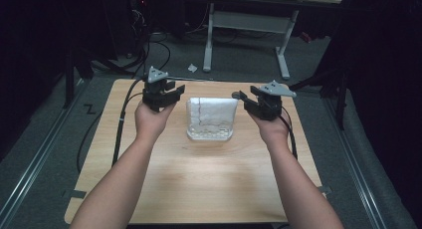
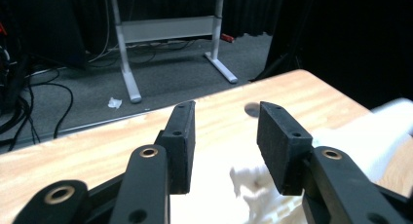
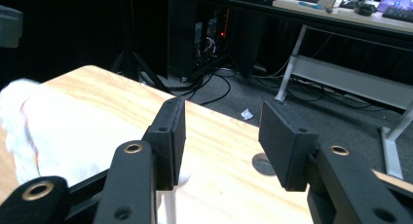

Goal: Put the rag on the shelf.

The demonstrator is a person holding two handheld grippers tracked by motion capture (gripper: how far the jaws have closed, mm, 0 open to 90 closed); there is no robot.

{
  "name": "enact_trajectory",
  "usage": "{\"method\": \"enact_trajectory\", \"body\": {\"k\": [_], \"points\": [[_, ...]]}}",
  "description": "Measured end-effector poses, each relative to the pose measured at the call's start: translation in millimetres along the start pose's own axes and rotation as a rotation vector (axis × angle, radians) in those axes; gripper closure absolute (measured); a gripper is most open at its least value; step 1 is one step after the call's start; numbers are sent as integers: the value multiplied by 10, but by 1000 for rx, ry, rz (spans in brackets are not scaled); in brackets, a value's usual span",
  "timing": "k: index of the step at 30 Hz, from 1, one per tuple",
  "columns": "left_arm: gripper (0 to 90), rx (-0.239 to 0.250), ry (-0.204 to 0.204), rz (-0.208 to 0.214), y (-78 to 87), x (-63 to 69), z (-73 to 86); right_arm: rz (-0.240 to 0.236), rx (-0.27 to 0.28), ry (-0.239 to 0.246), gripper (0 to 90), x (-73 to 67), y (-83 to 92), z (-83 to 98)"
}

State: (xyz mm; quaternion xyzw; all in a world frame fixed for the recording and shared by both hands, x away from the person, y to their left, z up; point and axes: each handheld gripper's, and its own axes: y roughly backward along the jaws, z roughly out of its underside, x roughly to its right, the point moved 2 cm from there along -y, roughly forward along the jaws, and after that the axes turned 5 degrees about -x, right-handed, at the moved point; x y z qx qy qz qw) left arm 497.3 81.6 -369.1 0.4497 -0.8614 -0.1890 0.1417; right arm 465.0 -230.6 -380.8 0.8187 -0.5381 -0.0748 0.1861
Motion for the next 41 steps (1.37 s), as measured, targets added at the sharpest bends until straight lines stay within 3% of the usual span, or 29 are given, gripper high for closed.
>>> {"method": "enact_trajectory", "body": {"k": [2,3,4,5,6,7,8,9,15,16,19,20,21,22,23,24,25,26,27,28,29,30,31,32,33,34,35,37,41], "points": [[567,-9,-12,17,120,10,167,0,-13,-1,530,-20,52,118],[565,-9,-12,17,120,10,167,0,-13,-1,530,-20,52,118],[566,-14,-17,22,173,7,353,1,-21,8,528,-31,87,219],[568,-14,-17,22,173,7,353,-8,-35,11,523,-35,100,264],[567,-41,15,34,170,-31,517,-16,-34,12,523,-40,114,317],[569,-41,15,34,170,-31,517,-16,-34,12,523,-40,114,317],[569,-36,39,49,177,-49,629,-25,-40,8,516,-45,122,354],[569,-48,28,45,180,-37,761,-38,-59,-1,519,-64,140,464],[563,-84,29,57,166,-18,1034,-31,-77,3,511,-138,167,707],[558,-95,24,60,161,-3,1093,-34,-114,18,497,-172,150,809],[534,-161,-29,65,143,63,1331,-29,-125,21,482,-223,144,988],[522,-161,-29,65,143,63,1331,-29,-125,21,482,-223,144,988],[496,-186,-52,61,148,76,1411,-41,-148,18,471,-260,149,1117],[473,-255,-64,65,188,90,1592,-45,-159,14,466,-283,161,1189],[456,-265,-60,62,246,102,1706,-49,-169,7,459,-312,181,1276],[452,-265,-60,62,246,102,1706,-49,-169,7,459,-312,181,1276],[453,-256,-51,64,328,121,1842,-51,-201,-3,449,-366,275,1486],[466,-227,-51,39,507,194,2186,-42,-189,-28,476,-391,366,1627],[538,-227,-51,39,507,194,2186,-42,-189,-28,476,-391,366,1627],[538,-292,-70,5,546,255,2280,-40,-178,-34,505,-416,450,1772],[529,-309,-89,24,566,294,2216,-57,-249,-9,448,-452,492,1831],[471,-189,-111,38,669,321,2111,-37,-234,33,481,-476,575,1869],[476,-162,-80,50,680,303,2072,-39,-234,21,466,-472,594,1887],[464,-162,-80,50,680,303,2072,-39,-234,21,466,-472,594,1887],[455,-181,-12,103,626,257,2071,-51,-254,-11,456,-457,560,1883],[455,-181,-12,103,626,257,2071,-44,-252,-10,455,-452,544,1876],[457,-218,-21,110,562,257,2134,-38,-253,-14,452,-451,527,1867],[453,-243,-59,83,538,271,2163,-42,-257,-9,450,-454,506,1871],[439,-250,-55,109,492,308,2172,-54,-282,-18,450,-454,495,1914]]}}
